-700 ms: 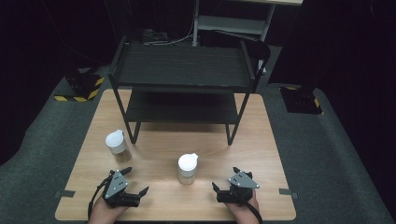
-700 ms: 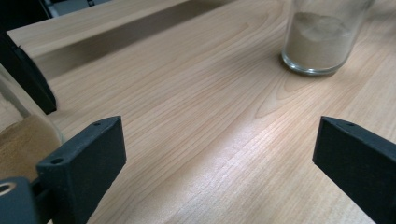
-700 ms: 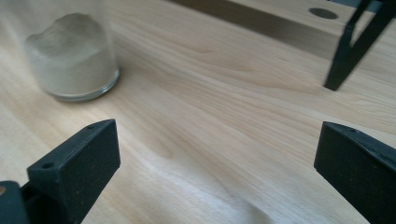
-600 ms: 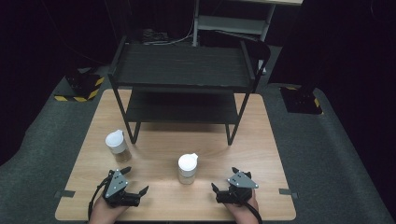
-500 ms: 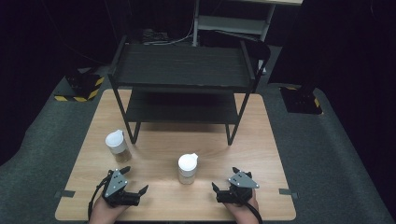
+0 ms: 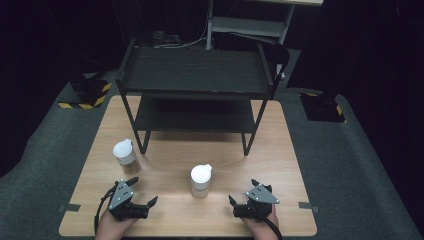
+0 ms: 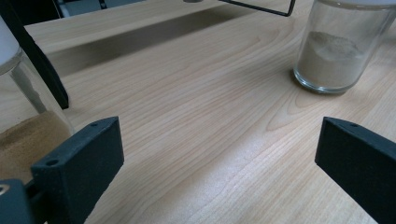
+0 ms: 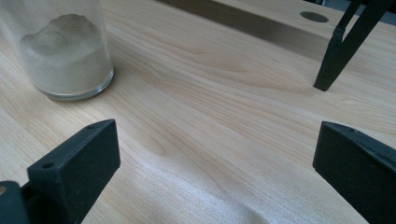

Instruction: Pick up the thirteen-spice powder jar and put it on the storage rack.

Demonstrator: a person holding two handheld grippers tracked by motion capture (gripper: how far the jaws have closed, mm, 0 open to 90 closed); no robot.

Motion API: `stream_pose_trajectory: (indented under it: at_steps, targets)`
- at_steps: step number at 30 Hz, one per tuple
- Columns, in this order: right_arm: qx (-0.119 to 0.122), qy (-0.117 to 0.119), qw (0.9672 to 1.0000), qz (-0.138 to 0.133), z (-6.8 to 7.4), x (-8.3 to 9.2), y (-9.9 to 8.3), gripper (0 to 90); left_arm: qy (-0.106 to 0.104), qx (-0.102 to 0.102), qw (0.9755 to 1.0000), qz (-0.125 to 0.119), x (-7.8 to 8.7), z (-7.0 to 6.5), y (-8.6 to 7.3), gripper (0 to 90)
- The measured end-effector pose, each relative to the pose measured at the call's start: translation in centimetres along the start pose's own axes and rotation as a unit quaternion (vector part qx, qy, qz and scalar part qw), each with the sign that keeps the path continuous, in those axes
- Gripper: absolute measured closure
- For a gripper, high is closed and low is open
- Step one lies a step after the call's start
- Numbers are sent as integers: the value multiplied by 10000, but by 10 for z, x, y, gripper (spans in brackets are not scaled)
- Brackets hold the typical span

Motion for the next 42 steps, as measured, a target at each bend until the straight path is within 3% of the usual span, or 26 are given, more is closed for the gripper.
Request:
stream_pose_trajectory:
  at_steps: [21,32,42]
  targets:
    - [-168,48,9998,-85,-5,1,-4,0,-48,89,9999,-109,4,1,-3,13]
    - [-205,21,9997,-108,-4,2,-5,0,82,225,9990,-390,18,7,-4,9]
    - [-230,5,9997,-99,-4,2,-5,0,289,270,9980,-487,28,13,-2,7]
Point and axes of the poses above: each handheld gripper's, and its own axes: x roughly backward along the jaws, y roughly out of its top, z roughly to its left, the point moved 1 cm from there along -x, roughly forward along the jaws, and after that the axes turned 14 degrees about x, right-handed, at the moved point
